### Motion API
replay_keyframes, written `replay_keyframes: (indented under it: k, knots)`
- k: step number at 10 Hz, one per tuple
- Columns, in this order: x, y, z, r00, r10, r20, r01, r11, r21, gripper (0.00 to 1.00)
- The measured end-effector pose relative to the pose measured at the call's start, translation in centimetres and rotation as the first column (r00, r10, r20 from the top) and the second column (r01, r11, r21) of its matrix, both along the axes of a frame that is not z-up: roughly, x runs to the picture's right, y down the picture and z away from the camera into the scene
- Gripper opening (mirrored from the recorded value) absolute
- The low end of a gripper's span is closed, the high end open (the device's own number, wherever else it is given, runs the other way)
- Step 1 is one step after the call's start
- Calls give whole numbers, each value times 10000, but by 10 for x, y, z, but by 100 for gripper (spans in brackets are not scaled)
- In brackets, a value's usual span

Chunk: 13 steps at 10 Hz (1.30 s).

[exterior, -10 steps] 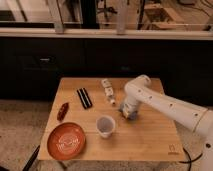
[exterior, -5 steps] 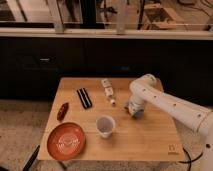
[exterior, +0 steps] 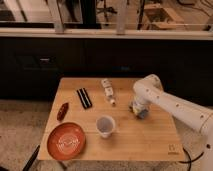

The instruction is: Wipe the white sponge on the table

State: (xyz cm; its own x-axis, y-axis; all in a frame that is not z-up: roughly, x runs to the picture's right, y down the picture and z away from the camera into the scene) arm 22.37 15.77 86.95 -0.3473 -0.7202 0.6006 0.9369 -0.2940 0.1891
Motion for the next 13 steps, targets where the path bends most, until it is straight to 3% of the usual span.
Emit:
replay_keyframes:
  k: [5,10,13]
  knots:
    - [36,20,-18,9970,556,-540,-585,9968,-542,0]
    - [59,57,-44,9897,1426,-84,-1428,9854,-929,0]
    - [54,76,-51,9896,1439,81,-1422,9839,-1087,0]
